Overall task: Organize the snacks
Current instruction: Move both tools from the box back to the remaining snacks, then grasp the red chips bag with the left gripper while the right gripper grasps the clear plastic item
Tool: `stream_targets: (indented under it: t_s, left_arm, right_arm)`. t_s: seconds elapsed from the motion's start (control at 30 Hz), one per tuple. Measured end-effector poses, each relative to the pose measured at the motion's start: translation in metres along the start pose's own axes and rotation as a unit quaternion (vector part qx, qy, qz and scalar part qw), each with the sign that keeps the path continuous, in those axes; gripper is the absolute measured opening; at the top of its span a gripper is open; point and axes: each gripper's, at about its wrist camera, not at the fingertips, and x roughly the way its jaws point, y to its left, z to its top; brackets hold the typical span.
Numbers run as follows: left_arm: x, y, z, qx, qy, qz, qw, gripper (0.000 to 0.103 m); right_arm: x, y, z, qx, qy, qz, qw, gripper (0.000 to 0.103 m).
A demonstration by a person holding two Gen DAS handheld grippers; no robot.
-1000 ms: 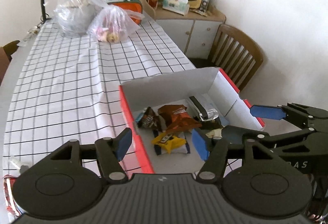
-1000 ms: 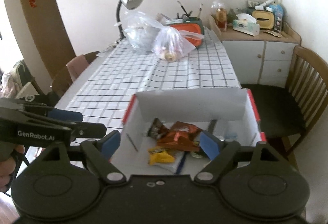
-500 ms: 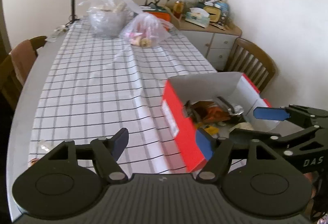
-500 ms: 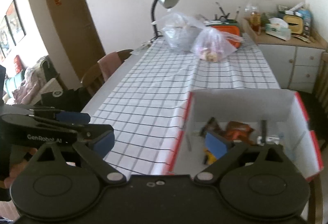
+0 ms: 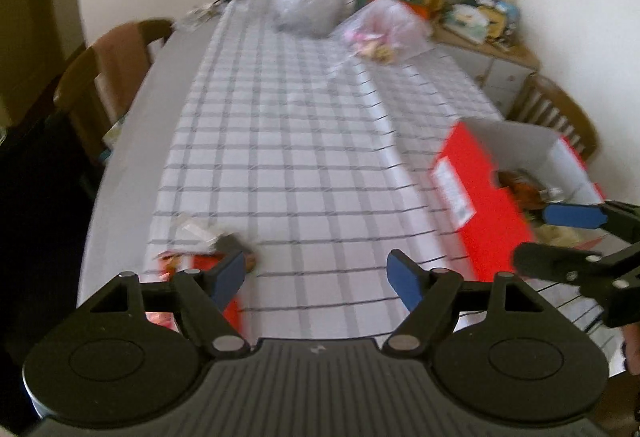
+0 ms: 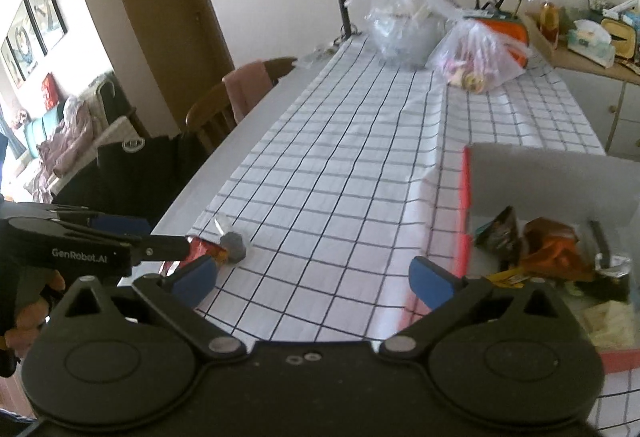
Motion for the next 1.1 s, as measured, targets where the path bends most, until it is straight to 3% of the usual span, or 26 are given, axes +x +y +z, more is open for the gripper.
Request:
stream_targets:
  t_s: [0.13, 0.4, 0.8, 1.1]
  left_arm:
    - [0.011, 0.035, -0.006, -0.016, 0.017, 0.023, 0.9995, 0.077]
    - [0.061, 0.077, -0.018, -0.036, 0.090, 0.040, 0.9944, 0.077]
    - [0.100, 0.090, -0.023, -0.013, 0.120, 0.050, 0.9914, 0.077]
    - [0.116, 0.094, -0.023, -0.031, 0.128, 0.048, 0.9901, 0.083]
  right_arm:
    - [0.016, 0.011, -0.002, 0.003, 0.014, 0.000, 1.000, 0.103]
    - [0.038, 0.024, -0.005, 0.013, 0.035, -0.003, 0.999, 0.103]
    - [0.059, 0.027, -0.007, 0.015, 0.062, -0.008, 0.998, 0.103]
    - [0.082, 0.035, -0.002, -0.004, 0.077, -0.005, 0.997, 0.103]
